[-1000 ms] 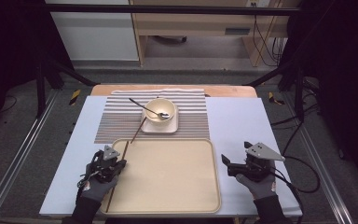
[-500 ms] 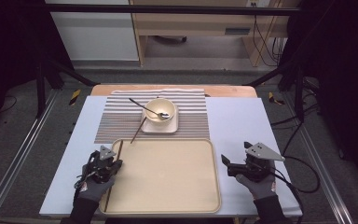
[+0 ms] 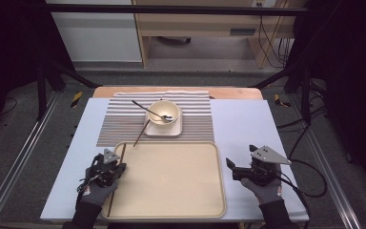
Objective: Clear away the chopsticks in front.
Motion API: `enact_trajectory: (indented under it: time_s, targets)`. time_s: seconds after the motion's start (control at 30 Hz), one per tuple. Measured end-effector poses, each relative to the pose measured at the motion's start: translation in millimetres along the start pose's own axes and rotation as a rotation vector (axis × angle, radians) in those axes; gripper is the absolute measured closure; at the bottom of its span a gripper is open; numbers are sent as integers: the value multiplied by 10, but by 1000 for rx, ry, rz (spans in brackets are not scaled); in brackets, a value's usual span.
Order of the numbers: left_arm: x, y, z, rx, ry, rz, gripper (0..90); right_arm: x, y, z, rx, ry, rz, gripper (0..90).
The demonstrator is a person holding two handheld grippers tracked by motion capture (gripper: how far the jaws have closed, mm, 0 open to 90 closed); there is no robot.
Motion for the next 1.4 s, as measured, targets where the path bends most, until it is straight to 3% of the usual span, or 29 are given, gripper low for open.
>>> enact_trajectory:
  time_s: [0.27, 0.4, 0.53, 0.8, 0.93, 1.1, 1.4]
  targets:
    - [0, 120, 85, -69, 12, -15, 849, -3, 17, 12, -8, -6, 0, 49]
    - [11, 239, 185, -137, 33, -30, 725, -8, 26, 19, -9, -2, 0, 49]
    - [24, 284, 249, -157, 25, -24, 619, -4, 35, 28, -12, -3, 1, 49]
    - [108, 335, 454, -199, 21, -25, 498, -4, 35, 35, -16, -5, 1, 49]
    - [130, 332, 546, -213, 25, -28, 440, 1, 35, 40, -16, -4, 2, 49]
    - [132, 307, 713, -231, -8, -18, 413, 1, 33, 41, -16, -3, -3, 49]
    - [144, 112, 1038, -227, -38, 20, 364, 0, 21, 38, -11, -4, -5, 50]
Point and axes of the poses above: each handheld gripper's, and its own axes: y roughly backward along the jaws, z roughly out of its top, x roughly to its left, the point moved 1 cm from there along -y, roughly forward along the jaws, and after that the axes turned 12 degrees about z, right-handed, at the moved point
